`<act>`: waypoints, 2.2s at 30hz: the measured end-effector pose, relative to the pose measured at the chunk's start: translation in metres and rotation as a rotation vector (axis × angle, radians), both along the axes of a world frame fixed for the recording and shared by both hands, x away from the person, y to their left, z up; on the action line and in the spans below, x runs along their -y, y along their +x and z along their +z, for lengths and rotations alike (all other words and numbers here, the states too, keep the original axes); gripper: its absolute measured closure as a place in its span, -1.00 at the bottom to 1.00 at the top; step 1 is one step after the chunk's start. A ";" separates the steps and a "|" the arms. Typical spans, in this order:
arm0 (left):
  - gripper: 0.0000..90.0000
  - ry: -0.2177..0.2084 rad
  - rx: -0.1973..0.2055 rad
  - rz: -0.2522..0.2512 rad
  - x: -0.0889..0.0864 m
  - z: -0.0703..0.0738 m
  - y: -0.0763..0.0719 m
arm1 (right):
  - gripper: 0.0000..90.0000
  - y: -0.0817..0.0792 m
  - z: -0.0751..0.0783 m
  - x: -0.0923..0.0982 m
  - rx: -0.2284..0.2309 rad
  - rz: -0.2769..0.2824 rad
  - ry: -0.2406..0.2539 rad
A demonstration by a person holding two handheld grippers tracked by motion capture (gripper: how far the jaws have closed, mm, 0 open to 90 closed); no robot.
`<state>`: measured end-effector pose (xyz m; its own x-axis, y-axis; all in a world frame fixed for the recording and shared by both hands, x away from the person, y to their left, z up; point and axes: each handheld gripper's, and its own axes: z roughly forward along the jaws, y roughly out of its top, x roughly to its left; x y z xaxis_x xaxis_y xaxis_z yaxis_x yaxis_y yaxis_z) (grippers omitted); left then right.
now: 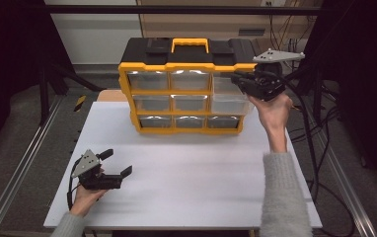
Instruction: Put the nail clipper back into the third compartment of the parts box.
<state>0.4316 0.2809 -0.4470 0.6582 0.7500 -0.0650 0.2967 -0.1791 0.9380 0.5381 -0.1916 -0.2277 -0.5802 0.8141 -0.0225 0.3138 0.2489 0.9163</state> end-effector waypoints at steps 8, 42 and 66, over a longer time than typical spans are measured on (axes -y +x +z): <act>-0.96 0.002 -0.001 0.000 0.000 0.000 0.000 | 0.77 -0.001 -0.006 0.001 -0.011 0.000 -0.008; -0.96 0.004 -0.002 -0.002 0.001 0.000 0.000 | 0.20 -0.015 -0.006 0.002 0.059 0.019 0.015; -0.96 0.005 -0.003 -0.003 0.001 0.000 0.000 | -0.88 -0.052 -0.013 -0.006 0.151 0.045 0.111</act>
<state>0.4318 0.2801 -0.4474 0.6600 0.7486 -0.0633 0.2989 -0.1844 0.9363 0.4865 -0.1853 -0.2402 -0.6129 0.7898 -0.0229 0.1619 0.1539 0.9747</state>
